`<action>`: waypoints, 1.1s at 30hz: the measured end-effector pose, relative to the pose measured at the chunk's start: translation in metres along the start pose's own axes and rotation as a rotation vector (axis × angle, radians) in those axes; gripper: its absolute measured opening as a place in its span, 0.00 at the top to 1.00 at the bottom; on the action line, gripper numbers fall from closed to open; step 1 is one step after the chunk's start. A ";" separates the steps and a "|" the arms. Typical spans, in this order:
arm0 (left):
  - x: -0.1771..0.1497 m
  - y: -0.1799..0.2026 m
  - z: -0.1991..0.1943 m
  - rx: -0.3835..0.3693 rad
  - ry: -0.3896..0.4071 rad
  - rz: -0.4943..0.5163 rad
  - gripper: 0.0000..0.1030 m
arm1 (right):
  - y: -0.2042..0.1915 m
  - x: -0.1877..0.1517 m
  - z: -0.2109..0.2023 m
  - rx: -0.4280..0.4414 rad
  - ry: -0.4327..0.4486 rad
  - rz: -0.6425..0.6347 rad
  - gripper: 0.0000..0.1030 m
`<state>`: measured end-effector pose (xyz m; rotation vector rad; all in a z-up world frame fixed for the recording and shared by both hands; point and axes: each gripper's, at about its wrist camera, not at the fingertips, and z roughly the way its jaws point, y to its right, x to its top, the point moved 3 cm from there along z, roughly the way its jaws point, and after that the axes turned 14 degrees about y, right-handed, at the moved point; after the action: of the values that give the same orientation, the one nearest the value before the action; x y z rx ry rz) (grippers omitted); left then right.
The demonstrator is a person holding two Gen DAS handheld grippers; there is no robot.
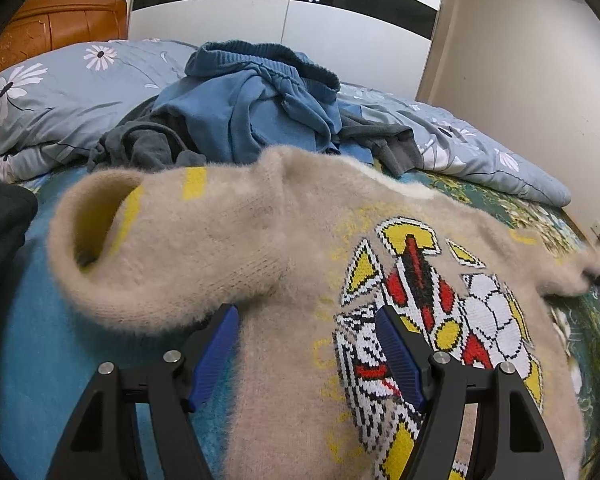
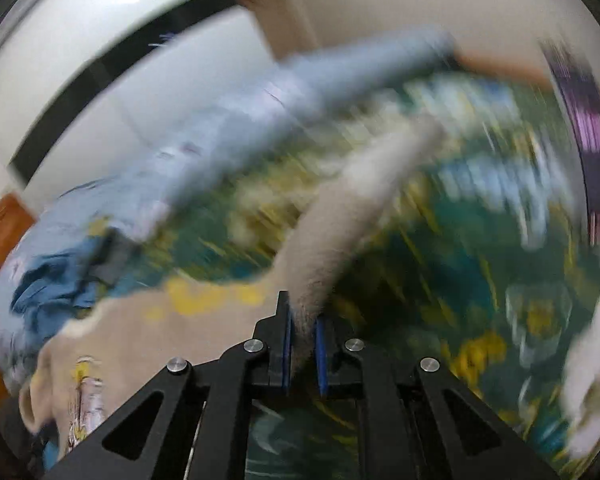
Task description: Fold clothes
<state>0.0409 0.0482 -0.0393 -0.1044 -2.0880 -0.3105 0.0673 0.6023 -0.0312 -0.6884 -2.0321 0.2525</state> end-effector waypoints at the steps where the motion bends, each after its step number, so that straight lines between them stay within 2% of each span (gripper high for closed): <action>1: 0.001 -0.002 -0.001 0.002 0.001 0.000 0.28 | 0.009 -0.006 0.003 0.003 -0.012 0.045 0.90; 3: 0.003 -0.006 -0.002 0.010 0.002 -0.007 0.28 | 0.019 -0.012 0.003 0.027 -0.010 0.107 0.90; 10: 0.011 -0.019 -0.015 0.031 0.026 -0.012 0.28 | -0.001 -0.007 -0.008 -0.018 0.000 0.006 0.88; 14: 0.018 -0.047 -0.033 0.100 0.068 -0.026 0.27 | -0.016 -0.008 -0.029 -0.106 0.042 -0.087 0.81; 18: 0.018 -0.085 -0.046 0.196 0.076 -0.047 0.27 | -0.041 -0.015 -0.055 -0.111 0.089 -0.153 0.80; 21: 0.017 -0.112 -0.045 0.249 0.064 -0.115 0.27 | -0.073 -0.027 -0.067 -0.026 0.087 -0.191 0.80; 25: 0.046 -0.130 -0.036 0.302 0.110 -0.095 0.27 | -0.144 -0.060 -0.076 0.166 0.039 -0.316 0.78; 26: 0.053 -0.131 -0.032 0.306 0.115 -0.076 0.27 | -0.159 -0.070 -0.076 0.203 0.019 -0.348 0.73; 28: 0.069 -0.128 -0.016 0.304 0.101 0.000 0.27 | -0.181 -0.091 -0.073 0.254 -0.022 -0.400 0.72; 33: 0.086 -0.126 0.037 0.296 -0.022 0.221 0.28 | -0.206 -0.133 -0.064 0.299 -0.118 -0.454 0.72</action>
<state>-0.0596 -0.0680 -0.0063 -0.1597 -2.0973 0.1340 0.0982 0.3521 -0.0039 -0.0213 -2.1396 0.3248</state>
